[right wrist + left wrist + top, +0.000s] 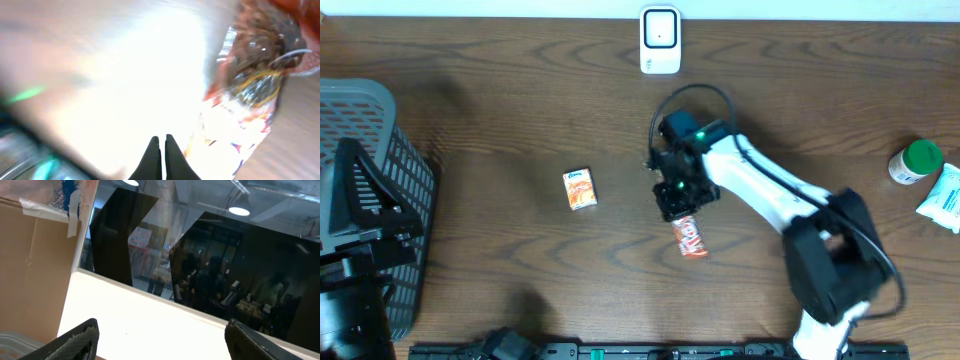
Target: Scan the item barcode
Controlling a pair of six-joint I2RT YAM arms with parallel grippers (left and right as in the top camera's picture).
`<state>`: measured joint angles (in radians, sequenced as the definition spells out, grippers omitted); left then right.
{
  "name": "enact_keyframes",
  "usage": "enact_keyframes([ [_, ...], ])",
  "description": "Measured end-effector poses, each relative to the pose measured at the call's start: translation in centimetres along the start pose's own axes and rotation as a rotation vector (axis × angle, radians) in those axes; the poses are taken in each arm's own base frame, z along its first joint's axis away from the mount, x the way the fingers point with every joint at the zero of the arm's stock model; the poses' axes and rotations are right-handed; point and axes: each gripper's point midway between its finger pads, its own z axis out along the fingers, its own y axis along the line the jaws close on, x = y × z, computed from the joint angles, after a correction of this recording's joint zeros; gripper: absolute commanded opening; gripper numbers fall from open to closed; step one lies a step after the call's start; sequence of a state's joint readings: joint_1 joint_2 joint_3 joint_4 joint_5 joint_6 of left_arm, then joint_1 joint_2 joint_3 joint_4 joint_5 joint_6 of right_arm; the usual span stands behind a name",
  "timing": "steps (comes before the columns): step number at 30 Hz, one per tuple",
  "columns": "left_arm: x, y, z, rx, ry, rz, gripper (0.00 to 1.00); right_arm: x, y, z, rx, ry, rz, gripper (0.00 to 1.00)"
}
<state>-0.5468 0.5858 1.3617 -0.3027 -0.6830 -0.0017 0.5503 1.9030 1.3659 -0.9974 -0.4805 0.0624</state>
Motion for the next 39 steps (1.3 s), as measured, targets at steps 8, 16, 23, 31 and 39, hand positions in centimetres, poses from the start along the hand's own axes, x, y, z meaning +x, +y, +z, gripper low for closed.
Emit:
enact_keyframes([
  [8, 0.0, 0.0, 0.0, 0.000, 0.000, 0.000, 0.81, 0.1, 0.2, -1.6, -0.018, -0.041, -0.015, 0.95],
  [16, 0.0, 0.0, 0.0, 0.000, 0.000, 0.001, 0.81, -3.3, -1.8, -2.3, 0.005, -0.173, -0.034, 0.85],
  [23, 0.0, 0.0, 0.0, 0.000, 0.000, 0.001, 0.81, -4.7, -8.0, -1.6, -0.061, -0.202, 0.007, 0.99],
  [31, 0.0, 0.0, 0.0, 0.000, 0.000, 0.001, 0.81, -6.2, -7.4, 0.3, -0.280, -0.246, -0.078, 0.98],
  [39, 0.0, 0.0, 0.0, 0.000, 0.000, 0.000, 0.81, -4.9, -5.4, 2.3, -0.457, -0.165, -0.082, 0.64],
])
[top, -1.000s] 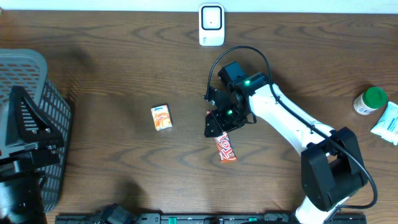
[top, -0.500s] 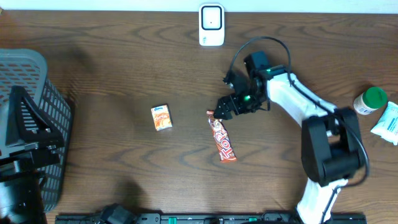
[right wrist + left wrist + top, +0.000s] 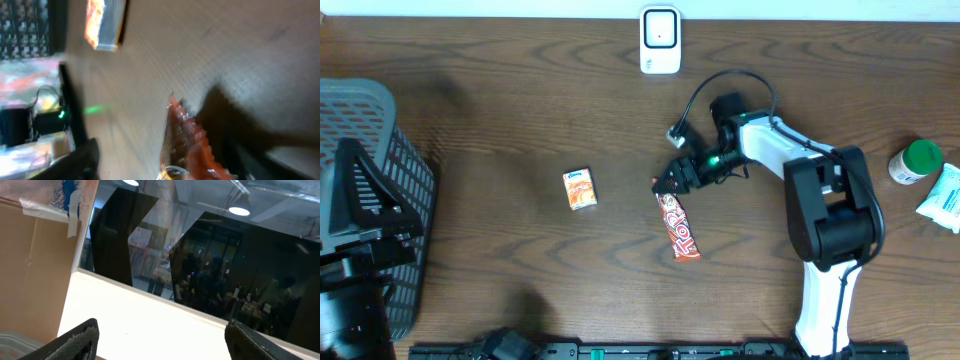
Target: Scan the item barcode
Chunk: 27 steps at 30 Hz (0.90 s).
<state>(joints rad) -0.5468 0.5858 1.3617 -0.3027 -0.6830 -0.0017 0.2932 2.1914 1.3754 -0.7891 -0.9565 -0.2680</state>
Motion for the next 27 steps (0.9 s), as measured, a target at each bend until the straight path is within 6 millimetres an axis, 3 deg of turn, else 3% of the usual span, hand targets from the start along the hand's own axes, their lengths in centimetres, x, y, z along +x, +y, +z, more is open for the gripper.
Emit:
enact_keyframes([
  [2, 0.0, 0.0, 0.0, 0.000, 0.000, 0.000, 0.81, 0.5, 0.0, 0.3, -0.025, 0.013, 0.020, 0.52],
  [4, 0.0, 0.0, 0.0, 0.000, 0.000, 0.000, 0.81, 0.7, -0.2, 0.5, -0.026, 0.020, 0.026, 0.13],
  [6, 0.0, 0.0, 0.0, 0.000, 0.000, -0.001, 0.81, 1.0, -1.0, 0.7, 0.001, 0.033, 0.025, 0.01],
  [14, 0.0, 0.0, 0.0, 0.000, 0.000, -0.001, 0.81, 2.0, -1.6, 0.1, 0.058, 0.110, 0.101, 0.01],
  [18, 0.0, 0.0, 0.0, 0.000, 0.000, -0.001, 0.81, 1.0, -1.8, -2.4, 0.172, 0.148, 0.135, 0.01],
  [21, 0.0, 0.0, 0.0, 0.000, 0.000, -0.001, 0.81, 0.0, -3.2, -5.6, 0.406, 0.141, 0.180, 0.01],
  [24, 0.0, 0.0, 0.0, 0.000, 0.000, -0.001, 0.81, -0.5, -4.2, -11.1, 0.762, 0.075, 0.256, 0.01],
  [27, 0.0, 0.0, 0.0, 0.000, 0.000, -0.001, 0.81, -0.8, -3.5, -16.8, 1.082, -0.050, 0.337, 0.01],
])
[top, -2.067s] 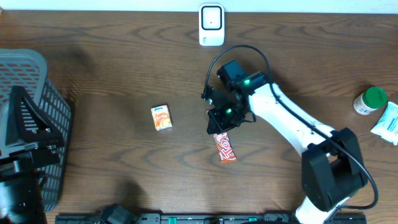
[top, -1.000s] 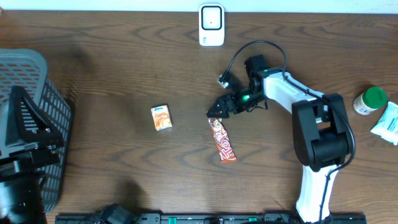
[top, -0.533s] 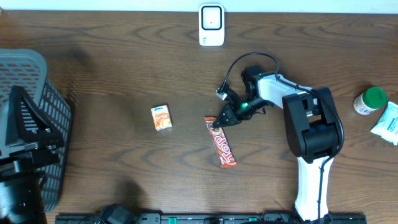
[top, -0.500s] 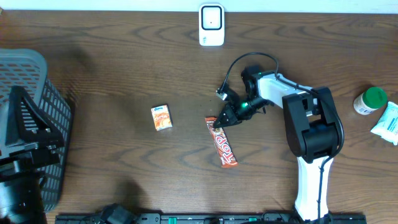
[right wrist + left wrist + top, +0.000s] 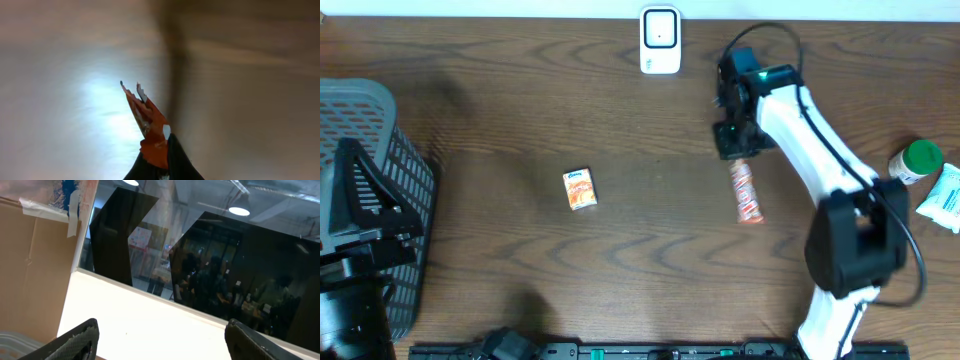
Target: Scan the item barcode
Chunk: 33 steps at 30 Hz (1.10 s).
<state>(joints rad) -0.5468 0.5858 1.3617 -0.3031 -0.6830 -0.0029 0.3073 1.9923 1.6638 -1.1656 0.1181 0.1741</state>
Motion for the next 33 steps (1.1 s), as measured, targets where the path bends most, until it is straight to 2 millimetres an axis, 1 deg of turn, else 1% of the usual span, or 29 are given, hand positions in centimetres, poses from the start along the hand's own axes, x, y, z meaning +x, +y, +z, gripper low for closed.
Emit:
enact_keyframes([
  [1, 0.0, 0.0, 0.0, 0.000, 0.000, -0.001, 0.81, -0.3, -1.1, -1.3, 0.093, -0.043, 0.052, 0.01],
  [3, 0.0, 0.0, 0.0, 0.000, 0.000, -0.001, 0.81, -0.4, -2.5, -3.1, 0.243, -0.110, 0.139, 0.02],
  [4, 0.0, 0.0, 0.0, 0.000, 0.000, -0.001, 0.81, -0.4, -2.7, -3.7, 0.317, -0.146, 0.182, 0.02],
  [6, 0.0, 0.0, 0.0, 0.000, 0.000, 0.000, 0.81, -0.5, -2.2, -4.2, 0.415, -0.222, 0.248, 0.01],
  [9, 0.0, 0.0, 0.0, 0.000, 0.000, 0.000, 0.81, -0.4, -0.1, -3.8, 0.526, -0.348, 0.313, 0.02],
  [10, 0.0, 0.0, 0.0, 0.000, 0.000, -0.001, 0.81, -0.1, 0.9, -3.2, 0.561, -0.389, 0.318, 0.01],
  [14, 0.0, 0.0, 0.0, 0.000, 0.000, -0.001, 0.81, 1.7, 4.7, -0.3, 0.698, -0.482, 0.237, 0.01],
  [16, 0.0, 0.0, 0.0, 0.000, 0.000, -0.001, 0.81, 2.4, 6.5, 0.6, 0.736, -0.522, 0.185, 0.02],
  [17, 0.0, 0.0, 0.0, 0.000, 0.000, -0.001, 0.81, 2.8, 7.4, 0.9, 0.744, -0.542, 0.159, 0.09],
  [18, 0.0, 0.0, 0.0, 0.000, 0.000, 0.000, 0.81, 3.3, 8.7, 1.1, 0.747, -0.569, 0.131, 0.21],
  [19, 0.0, 0.0, 0.0, 0.000, 0.000, -0.001, 0.81, 3.5, 9.4, 1.1, 0.739, -0.585, 0.124, 0.27],
  [21, 0.0, 0.0, 0.0, 0.000, 0.000, -0.001, 0.81, 4.3, 11.5, 0.8, 0.717, -0.621, 0.082, 0.45],
  [22, 0.0, 0.0, 0.0, 0.000, 0.000, 0.000, 0.81, 4.7, 12.3, 0.7, 0.705, -0.634, 0.069, 0.56],
  [23, 0.0, 0.0, 0.0, 0.000, 0.000, -0.001, 0.81, 5.2, 13.3, 0.6, 0.691, -0.649, 0.052, 0.62],
  [25, 0.0, 0.0, 0.0, 0.000, 0.000, -0.001, 0.81, 6.2, 14.9, 0.5, 0.662, -0.659, 0.024, 0.70],
  [27, 0.0, 0.0, 0.0, 0.000, 0.000, -0.001, 0.81, 7.2, 16.0, 0.7, 0.637, -0.650, 0.004, 0.73],
  [28, 0.0, 0.0, 0.0, 0.000, 0.000, -0.001, 0.81, 7.7, 16.3, 0.8, 0.628, -0.635, -0.004, 0.77],
  [29, 0.0, 0.0, 0.0, 0.000, 0.000, 0.000, 0.81, 8.1, 16.3, 1.0, 0.627, -0.613, -0.012, 0.79],
  [30, 0.0, 0.0, 0.0, 0.000, 0.000, -0.001, 0.81, 8.6, 16.2, 1.2, 0.627, -0.580, -0.015, 0.83],
  [32, 0.0, 0.0, 0.0, 0.000, 0.000, 0.000, 0.81, 9.2, 15.9, 1.3, 0.631, -0.529, -0.019, 0.96],
  [33, 0.0, 0.0, 0.0, 0.000, 0.000, -0.001, 0.81, 9.5, 15.7, 1.2, 0.631, -0.492, -0.016, 0.99],
])
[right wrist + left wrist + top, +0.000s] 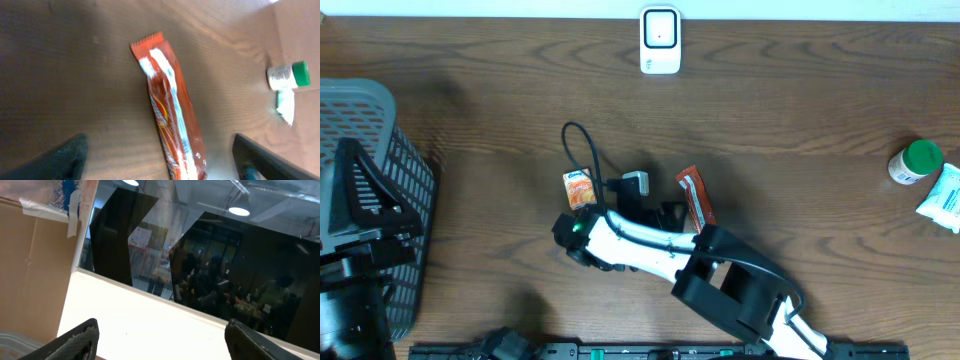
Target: Scan the item barcode
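The item is a long orange candy bar (696, 198) lying flat on the wooden table (800, 110), right of centre. In the right wrist view the candy bar (172, 125) lies between my right gripper's (162, 162) fingers, which stand wide apart and touch nothing. Overhead, the right gripper (670, 213) sits just left of the bar, its arm bent low along the front. The white scanner (660, 40) stands at the back edge, centre. My left gripper (160, 340) is open and empty, aimed at a wall and dark windows.
A small orange box (579, 188) lies left of the right arm's wrist. A grey mesh basket (370, 150) fills the left edge. At the far right stand a green-capped bottle (915, 160) and a white packet (945, 195).
The right gripper was shut on the bar's end, right of the scanner. Now it is open, and the bar lies flat at the table's middle. The arm has swung to the left front.
At first the right gripper was shut on the bar at the table's middle. Then the bar lay there with the open gripper at its end. Then the gripper held it near the scanner. Now the bar lies released at the middle. The left arm stayed still.
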Controlling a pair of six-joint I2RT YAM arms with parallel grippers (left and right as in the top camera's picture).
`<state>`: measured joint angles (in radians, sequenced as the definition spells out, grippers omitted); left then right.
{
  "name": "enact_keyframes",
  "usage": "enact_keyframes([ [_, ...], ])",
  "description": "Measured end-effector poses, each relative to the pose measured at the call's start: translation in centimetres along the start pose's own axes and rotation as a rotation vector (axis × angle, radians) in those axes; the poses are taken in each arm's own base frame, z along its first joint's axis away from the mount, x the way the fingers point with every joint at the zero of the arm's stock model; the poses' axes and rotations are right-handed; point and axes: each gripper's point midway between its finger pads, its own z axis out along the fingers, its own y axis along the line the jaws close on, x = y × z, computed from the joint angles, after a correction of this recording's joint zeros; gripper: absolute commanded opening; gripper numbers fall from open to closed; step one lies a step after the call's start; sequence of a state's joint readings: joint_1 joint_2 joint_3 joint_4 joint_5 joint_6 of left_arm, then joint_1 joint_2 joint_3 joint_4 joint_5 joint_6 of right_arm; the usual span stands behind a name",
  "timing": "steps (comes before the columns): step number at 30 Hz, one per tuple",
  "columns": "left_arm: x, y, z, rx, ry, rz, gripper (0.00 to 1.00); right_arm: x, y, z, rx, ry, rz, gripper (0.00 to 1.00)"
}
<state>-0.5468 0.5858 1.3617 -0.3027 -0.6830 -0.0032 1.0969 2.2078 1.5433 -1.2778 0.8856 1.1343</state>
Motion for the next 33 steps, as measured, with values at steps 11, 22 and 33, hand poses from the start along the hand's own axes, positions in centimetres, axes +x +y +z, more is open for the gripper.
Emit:
enact_keyframes([
  [11, 0.0, 0.0, 0.0, 0.000, 0.000, 0.000, 0.81, -7.2, -2.8, -2.0, -0.702, 0.304, -0.034, 0.99],
  [22, 0.0, 0.0, 0.0, 0.000, 0.000, 0.000, 0.81, -7.5, -7.1, 6.1, -1.176, 0.484, 0.012, 0.99],
  [33, 0.0, -0.2, 0.0, 0.012, 0.001, 0.000, 0.81, -3.1, -2.8, 9.5, -1.342, 0.604, -0.110, 0.88],
])
